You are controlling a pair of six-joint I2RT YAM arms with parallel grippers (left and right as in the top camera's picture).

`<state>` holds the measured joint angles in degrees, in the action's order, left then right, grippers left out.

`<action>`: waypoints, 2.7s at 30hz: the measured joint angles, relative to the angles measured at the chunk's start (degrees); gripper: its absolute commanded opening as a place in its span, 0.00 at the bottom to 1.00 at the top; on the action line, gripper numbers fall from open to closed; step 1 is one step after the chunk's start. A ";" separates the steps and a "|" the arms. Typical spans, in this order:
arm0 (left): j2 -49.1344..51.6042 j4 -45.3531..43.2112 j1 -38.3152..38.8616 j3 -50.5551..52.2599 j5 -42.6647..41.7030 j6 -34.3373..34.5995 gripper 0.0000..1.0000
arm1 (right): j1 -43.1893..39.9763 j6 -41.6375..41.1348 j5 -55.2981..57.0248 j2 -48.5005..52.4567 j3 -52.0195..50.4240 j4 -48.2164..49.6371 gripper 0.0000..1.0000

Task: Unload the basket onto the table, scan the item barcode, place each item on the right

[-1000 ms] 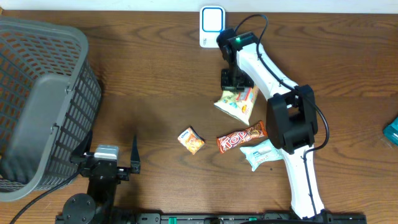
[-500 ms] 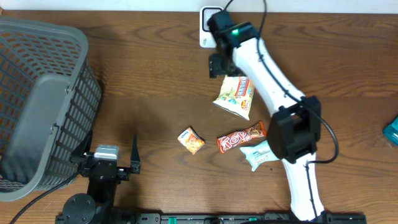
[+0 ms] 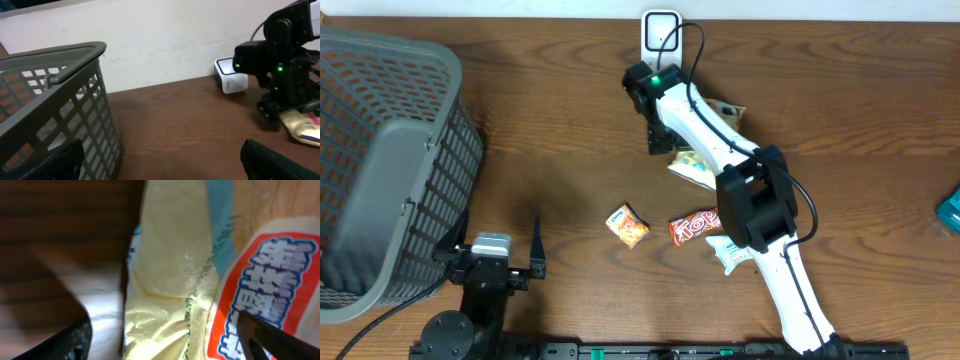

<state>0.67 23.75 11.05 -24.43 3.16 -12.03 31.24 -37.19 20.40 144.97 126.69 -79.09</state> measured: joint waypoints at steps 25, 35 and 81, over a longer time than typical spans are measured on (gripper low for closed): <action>0.00 0.02 0.00 0.00 -0.02 0.00 1.00 | -1.57 42.60 -47.63 -0.15 4.52 0.63 0.01; 0.00 0.02 0.00 0.00 -0.02 0.00 1.00 | -3.80 59.06 -77.72 -2.78 4.46 -6.64 0.01; 0.00 0.02 0.00 0.00 0.00 0.02 1.00 | -9.44 48.76 -62.27 -3.34 1.40 5.49 0.99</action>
<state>0.67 23.77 11.05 -24.43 3.16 -12.01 21.80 11.57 -41.87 141.62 128.09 -73.60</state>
